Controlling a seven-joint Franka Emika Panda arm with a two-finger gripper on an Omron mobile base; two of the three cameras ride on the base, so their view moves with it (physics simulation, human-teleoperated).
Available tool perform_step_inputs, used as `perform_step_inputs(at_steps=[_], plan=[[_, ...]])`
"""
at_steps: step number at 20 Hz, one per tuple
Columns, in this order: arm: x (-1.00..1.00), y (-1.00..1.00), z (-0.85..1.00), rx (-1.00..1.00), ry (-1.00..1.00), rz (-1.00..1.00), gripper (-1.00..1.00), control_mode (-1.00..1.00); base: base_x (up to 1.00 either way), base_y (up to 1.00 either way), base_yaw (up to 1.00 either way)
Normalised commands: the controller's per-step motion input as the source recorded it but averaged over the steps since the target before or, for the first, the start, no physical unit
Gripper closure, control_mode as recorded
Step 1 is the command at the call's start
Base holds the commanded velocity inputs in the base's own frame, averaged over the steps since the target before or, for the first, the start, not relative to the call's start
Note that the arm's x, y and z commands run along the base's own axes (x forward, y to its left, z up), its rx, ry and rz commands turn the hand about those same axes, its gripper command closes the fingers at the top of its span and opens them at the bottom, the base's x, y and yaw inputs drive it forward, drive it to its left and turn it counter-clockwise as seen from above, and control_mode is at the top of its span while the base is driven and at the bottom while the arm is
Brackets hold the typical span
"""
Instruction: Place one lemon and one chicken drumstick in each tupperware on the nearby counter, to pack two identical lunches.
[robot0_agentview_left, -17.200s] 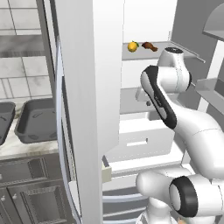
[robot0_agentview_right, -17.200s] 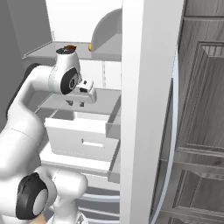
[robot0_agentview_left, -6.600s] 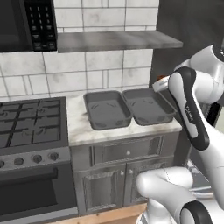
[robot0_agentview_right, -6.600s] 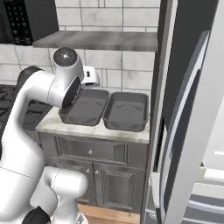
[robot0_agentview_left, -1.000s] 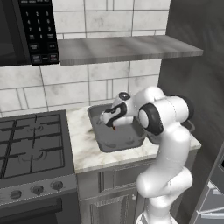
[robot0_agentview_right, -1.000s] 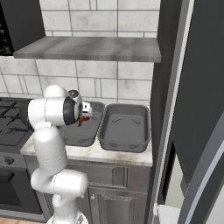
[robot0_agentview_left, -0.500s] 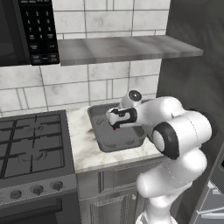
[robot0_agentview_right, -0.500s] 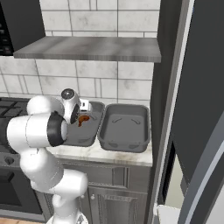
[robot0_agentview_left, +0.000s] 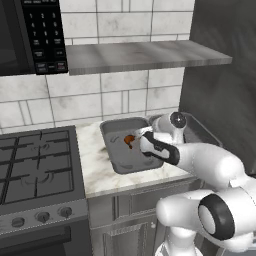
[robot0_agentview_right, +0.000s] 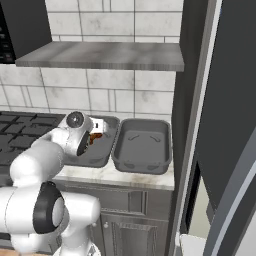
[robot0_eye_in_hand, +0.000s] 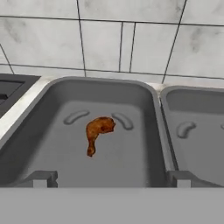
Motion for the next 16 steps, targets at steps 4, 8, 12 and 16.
perform_step_inputs(at_steps=[4, 8, 12, 16], plan=[[-0.6, -0.14, 0.64, 0.0, -0.06, 0.0, -1.0, -1.0, 0.0, 0.0, 0.0], [-0.56, -0.07, 0.62, 0.0, 0.0, -0.02, -1.0, -1.0, 0.0, 0.0, 0.0], [-0.6, -0.11, 0.52, 0.0, 0.0, -0.05, -1.0, -1.0, 0.0, 0.0, 0.0], [-0.74, -0.16, 0.36, 0.0, 0.0, -0.07, -1.0, -1.0, 0.0, 0.0, 0.0]])
